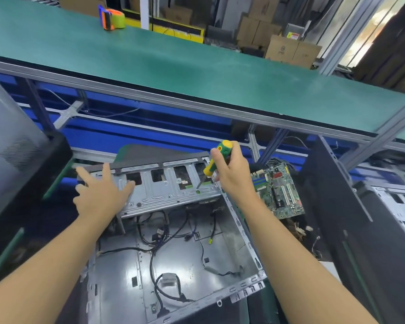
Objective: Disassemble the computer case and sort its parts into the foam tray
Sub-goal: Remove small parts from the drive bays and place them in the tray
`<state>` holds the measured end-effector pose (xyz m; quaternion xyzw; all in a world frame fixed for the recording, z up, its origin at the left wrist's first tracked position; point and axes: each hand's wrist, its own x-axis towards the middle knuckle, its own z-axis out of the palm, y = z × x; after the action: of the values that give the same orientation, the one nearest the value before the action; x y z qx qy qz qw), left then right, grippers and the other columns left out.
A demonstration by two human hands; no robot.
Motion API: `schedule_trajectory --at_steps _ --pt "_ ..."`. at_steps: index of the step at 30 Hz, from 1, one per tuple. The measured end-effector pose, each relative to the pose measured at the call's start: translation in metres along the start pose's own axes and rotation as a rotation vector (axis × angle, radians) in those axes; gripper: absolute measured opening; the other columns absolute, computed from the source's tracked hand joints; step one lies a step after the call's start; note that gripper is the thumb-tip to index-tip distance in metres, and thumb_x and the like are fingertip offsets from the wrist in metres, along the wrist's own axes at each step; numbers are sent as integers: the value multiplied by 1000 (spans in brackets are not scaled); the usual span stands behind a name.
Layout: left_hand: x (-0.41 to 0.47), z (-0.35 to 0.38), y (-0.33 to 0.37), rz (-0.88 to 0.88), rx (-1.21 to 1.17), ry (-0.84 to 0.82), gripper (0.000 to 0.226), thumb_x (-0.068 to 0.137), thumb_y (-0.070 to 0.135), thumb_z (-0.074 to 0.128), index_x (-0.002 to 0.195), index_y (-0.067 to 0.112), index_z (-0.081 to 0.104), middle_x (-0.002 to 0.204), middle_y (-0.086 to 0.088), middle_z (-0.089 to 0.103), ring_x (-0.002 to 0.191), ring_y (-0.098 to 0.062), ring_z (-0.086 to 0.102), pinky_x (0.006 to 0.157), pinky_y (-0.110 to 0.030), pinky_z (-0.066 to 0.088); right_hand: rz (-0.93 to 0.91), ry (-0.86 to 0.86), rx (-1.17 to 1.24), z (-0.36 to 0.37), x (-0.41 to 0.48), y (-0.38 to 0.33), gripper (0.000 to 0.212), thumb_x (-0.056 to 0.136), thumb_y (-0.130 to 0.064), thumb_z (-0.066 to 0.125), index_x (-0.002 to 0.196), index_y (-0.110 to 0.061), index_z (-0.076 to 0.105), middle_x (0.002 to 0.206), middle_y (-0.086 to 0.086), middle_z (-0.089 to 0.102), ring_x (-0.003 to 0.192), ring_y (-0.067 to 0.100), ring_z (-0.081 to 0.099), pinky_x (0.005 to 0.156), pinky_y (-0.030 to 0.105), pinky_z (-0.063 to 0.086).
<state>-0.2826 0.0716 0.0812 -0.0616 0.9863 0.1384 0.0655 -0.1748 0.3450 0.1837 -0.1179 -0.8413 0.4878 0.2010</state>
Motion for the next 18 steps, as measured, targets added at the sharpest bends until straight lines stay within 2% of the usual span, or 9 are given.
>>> schedule_trajectory --at_steps 5,8,11,15,18 --pt "21 2 9 169 84 68 102 76 90 29 157 31 13 162 -22 0 129 -52 39 98 -55 44 24 -7 -3 20 14 -5 26 101 -43 51 106 -18 46 83 -3 72 72 17 69 73 51 57" --pt "42 0 32 271 106 36 103 75 92 27 157 32 10 163 -19 -2 135 -50 36 103 -54 42 22 7 -12 24 23 -7 24 102 -41 51 107 -18 45 84 -5 70 70 13 67 71 46 57" --pt "60 2 49 346 61 4 100 75 91 32 156 35 13 164 -14 -2 138 -46 34 103 -55 42 44 32 -58 20 32 -3 29 103 -42 49 111 -15 44 86 -1 68 76 16 67 73 45 56" --pt "69 8 53 371 70 34 99 73 93 28 154 37 15 164 -12 1 134 -45 38 98 -54 46 64 34 -55 15 40 5 26 104 -40 48 111 -16 43 91 5 70 75 11 70 71 35 55" --pt "69 11 52 372 74 58 99 71 94 24 153 38 14 164 -11 2 134 -44 39 95 -54 47 58 22 -66 15 42 7 23 104 -40 48 110 -18 43 89 1 71 68 3 67 66 26 52"
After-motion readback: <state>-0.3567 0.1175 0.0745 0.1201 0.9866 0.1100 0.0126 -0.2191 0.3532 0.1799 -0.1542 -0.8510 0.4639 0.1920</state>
